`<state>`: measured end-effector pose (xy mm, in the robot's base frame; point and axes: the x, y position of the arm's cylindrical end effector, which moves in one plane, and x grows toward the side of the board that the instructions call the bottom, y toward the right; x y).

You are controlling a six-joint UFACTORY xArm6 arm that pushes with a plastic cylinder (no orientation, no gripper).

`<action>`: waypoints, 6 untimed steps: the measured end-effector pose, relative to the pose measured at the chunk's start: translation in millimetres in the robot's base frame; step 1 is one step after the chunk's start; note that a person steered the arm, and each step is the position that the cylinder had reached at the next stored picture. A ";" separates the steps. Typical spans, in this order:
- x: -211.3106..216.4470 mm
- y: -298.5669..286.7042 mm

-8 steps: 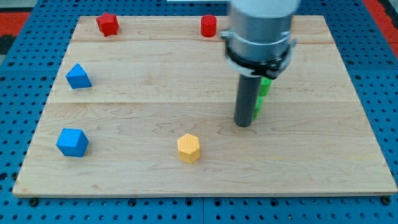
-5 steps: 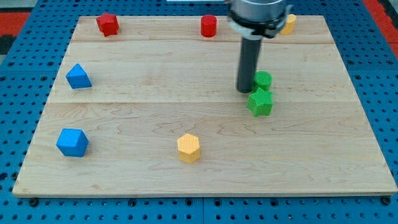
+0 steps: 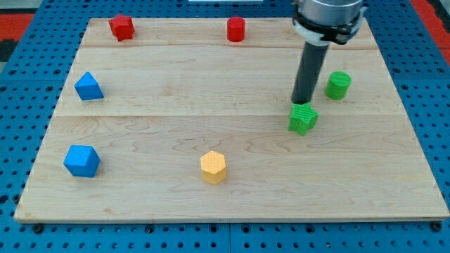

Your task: Arrange the green blocks vertically to the left side

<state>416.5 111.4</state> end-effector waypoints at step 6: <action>124.9 57.5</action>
<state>541.4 168.9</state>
